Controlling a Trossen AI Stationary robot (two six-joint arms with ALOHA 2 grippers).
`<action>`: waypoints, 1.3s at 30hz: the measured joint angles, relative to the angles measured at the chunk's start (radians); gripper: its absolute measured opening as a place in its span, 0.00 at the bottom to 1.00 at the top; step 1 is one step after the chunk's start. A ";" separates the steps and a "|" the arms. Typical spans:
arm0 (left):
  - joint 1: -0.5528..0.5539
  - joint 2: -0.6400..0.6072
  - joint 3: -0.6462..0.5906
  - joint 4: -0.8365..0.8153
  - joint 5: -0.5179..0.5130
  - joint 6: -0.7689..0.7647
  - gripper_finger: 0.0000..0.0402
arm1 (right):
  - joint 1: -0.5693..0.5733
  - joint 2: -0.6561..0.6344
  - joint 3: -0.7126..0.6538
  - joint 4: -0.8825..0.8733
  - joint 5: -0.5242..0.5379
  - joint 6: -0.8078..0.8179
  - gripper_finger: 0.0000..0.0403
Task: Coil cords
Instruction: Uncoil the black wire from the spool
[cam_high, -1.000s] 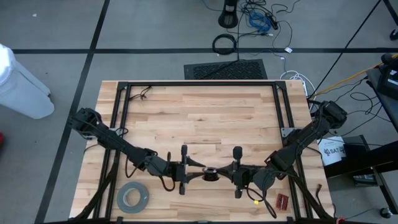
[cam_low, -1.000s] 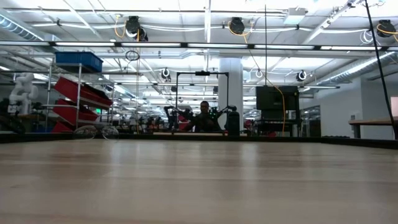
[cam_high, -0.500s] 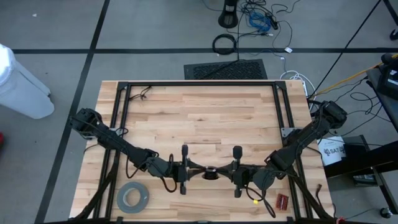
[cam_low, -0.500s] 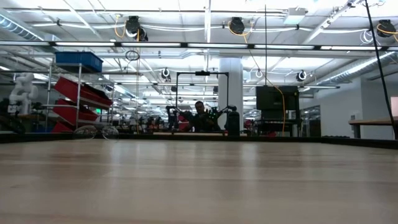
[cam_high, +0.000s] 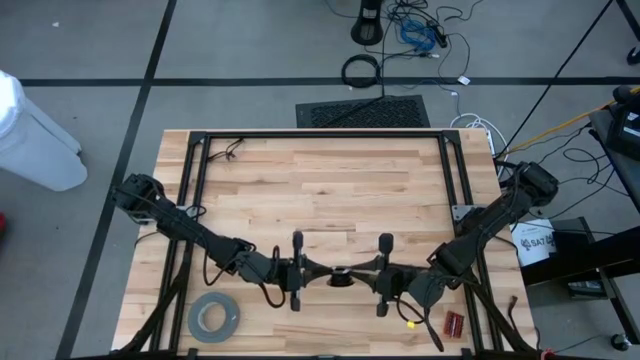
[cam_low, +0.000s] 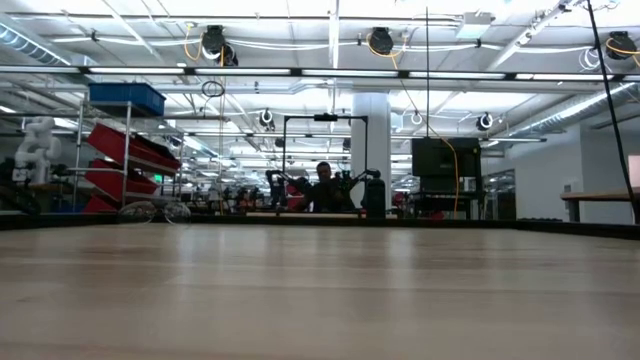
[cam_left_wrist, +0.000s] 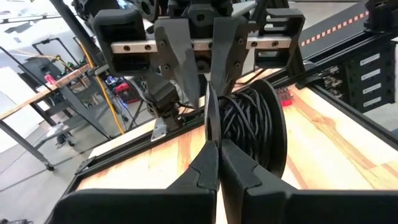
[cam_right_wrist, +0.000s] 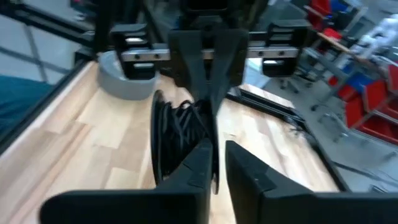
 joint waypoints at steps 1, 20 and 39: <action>-0.001 -0.001 0.000 -0.001 -0.003 0.001 0.01 | 0.007 -0.004 0.000 0.000 0.026 0.000 0.13; -0.130 -0.001 0.000 0.010 -0.204 0.544 0.00 | 0.047 -0.042 0.002 -0.080 -0.141 0.287 0.25; -0.146 -0.001 0.000 0.042 -0.244 0.629 0.00 | -0.035 -0.002 0.001 -0.049 -0.334 0.309 0.25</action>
